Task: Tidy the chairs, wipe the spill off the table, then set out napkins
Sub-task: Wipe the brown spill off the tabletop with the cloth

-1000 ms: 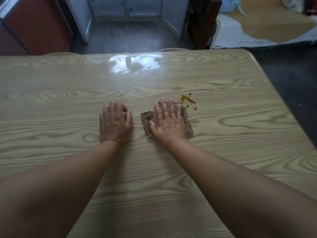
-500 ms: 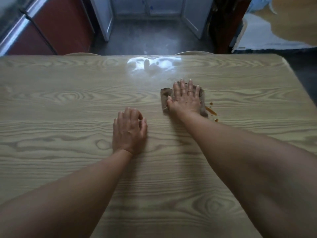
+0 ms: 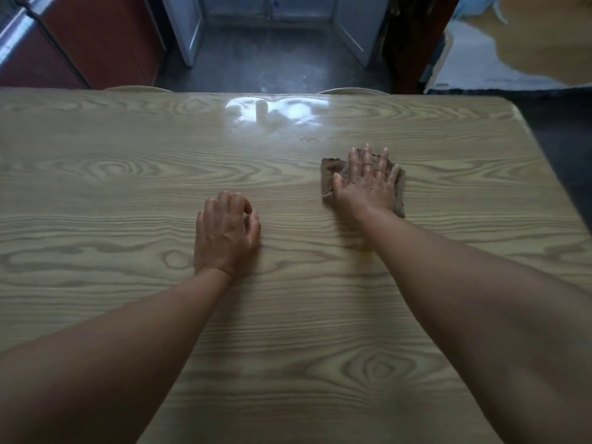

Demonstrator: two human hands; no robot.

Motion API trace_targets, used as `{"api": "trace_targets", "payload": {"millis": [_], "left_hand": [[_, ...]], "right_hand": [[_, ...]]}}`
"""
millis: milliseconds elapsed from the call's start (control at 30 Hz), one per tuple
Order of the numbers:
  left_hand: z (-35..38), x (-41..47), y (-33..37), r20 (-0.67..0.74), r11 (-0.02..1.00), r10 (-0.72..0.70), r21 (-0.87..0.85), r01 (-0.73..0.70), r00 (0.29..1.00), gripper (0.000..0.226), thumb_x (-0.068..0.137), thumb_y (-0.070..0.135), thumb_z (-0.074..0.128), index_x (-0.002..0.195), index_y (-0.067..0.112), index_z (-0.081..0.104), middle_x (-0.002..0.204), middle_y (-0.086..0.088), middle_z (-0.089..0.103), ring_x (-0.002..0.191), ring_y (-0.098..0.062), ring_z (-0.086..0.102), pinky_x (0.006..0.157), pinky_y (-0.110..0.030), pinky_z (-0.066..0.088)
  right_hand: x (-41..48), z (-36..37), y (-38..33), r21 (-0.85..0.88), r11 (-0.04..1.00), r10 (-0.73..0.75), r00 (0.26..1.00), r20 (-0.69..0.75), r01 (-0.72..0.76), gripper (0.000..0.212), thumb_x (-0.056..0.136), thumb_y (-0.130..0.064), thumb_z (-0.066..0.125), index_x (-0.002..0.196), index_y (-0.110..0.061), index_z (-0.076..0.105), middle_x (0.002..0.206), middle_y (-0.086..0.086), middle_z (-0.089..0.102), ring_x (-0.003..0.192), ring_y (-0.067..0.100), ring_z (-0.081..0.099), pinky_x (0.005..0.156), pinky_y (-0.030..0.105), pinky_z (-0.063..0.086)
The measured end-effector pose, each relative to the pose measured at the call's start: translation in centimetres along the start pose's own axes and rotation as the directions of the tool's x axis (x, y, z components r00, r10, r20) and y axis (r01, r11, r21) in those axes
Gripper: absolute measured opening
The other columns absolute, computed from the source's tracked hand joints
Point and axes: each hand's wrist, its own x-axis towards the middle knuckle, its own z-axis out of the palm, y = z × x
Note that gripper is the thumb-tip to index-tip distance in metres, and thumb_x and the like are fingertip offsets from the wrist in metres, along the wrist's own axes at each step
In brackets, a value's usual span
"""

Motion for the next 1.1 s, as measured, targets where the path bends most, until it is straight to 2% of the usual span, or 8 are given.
{"api": "trace_targets", "payload": {"millis": [400,833,900,967,1033,1100], "left_hand": [[-0.1,-0.2,0.0,0.007,0.999,0.001,-0.035,0.000,1.000,0.022,0.086,0.036,0.041,0.091,0.018,0.052,0.099,-0.011,0.053,0.095,-0.034,0.049,0.082,-0.044,0.036],[-0.3,-0.4,0.0,0.020,0.998,-0.009,-0.068,0.011,1.000,0.019,0.089,0.032,0.047,0.095,0.015,0.053,0.104,-0.015,0.053,0.102,-0.035,0.049,0.088,-0.045,0.035],[-0.4,-0.4,0.0,0.018,0.998,-0.012,-0.068,0.013,1.000,0.020,0.089,0.033,0.046,0.095,0.015,0.054,0.104,-0.015,0.054,0.102,-0.035,0.050,0.089,-0.045,0.036],[-0.3,-0.3,0.0,0.016,0.998,-0.011,-0.068,0.012,1.000,0.022,0.088,0.034,0.044,0.095,0.015,0.054,0.104,-0.015,0.054,0.102,-0.035,0.050,0.088,-0.045,0.036],[-0.3,-0.3,-0.1,0.010,0.998,-0.009,-0.062,0.010,1.000,0.026,0.087,0.036,0.040,0.094,0.015,0.054,0.103,-0.015,0.054,0.102,-0.035,0.050,0.087,-0.045,0.036],[-0.3,-0.3,-0.1,0.013,0.998,-0.011,-0.059,0.012,1.000,0.029,0.086,0.038,0.038,0.094,0.015,0.054,0.103,-0.015,0.054,0.102,-0.035,0.050,0.087,-0.045,0.036]], "right_hand": [[-7.0,2.2,0.3,0.062,0.992,0.112,0.993,-0.047,-0.109,0.070,0.098,-0.052,0.024,0.155,-0.020,0.000,0.162,0.006,-0.012,0.147,0.034,-0.017,0.117,0.055,-0.009],[-13.3,2.4,-0.6,0.069,0.997,0.033,0.999,0.030,-0.035,0.073,0.098,-0.052,0.027,0.155,-0.018,-0.004,0.161,0.009,-0.017,0.146,0.034,-0.019,0.117,0.053,-0.012],[-14.3,2.0,-0.2,0.129,0.991,-0.029,0.999,0.017,0.027,0.078,0.095,-0.054,0.036,0.155,-0.017,0.002,0.161,0.011,-0.012,0.148,0.034,-0.015,0.118,0.053,-0.009],[-16.0,2.2,0.3,0.198,0.973,-0.098,0.989,-0.109,0.118,0.081,0.089,-0.053,0.051,0.152,-0.013,0.021,0.162,0.016,0.003,0.149,0.033,-0.002,0.118,0.053,-0.002],[-17.6,2.8,0.7,0.225,0.955,-0.149,0.968,-0.204,0.195,0.076,0.080,-0.050,0.061,0.140,-0.009,0.042,0.158,0.019,0.021,0.148,0.034,0.013,0.118,0.055,0.010],[-18.2,3.3,1.0,0.202,0.953,-0.179,0.957,-0.230,0.227,0.068,0.073,-0.043,0.067,0.127,-0.005,0.054,0.150,0.023,0.037,0.142,0.039,0.030,0.113,0.057,0.025]]}}
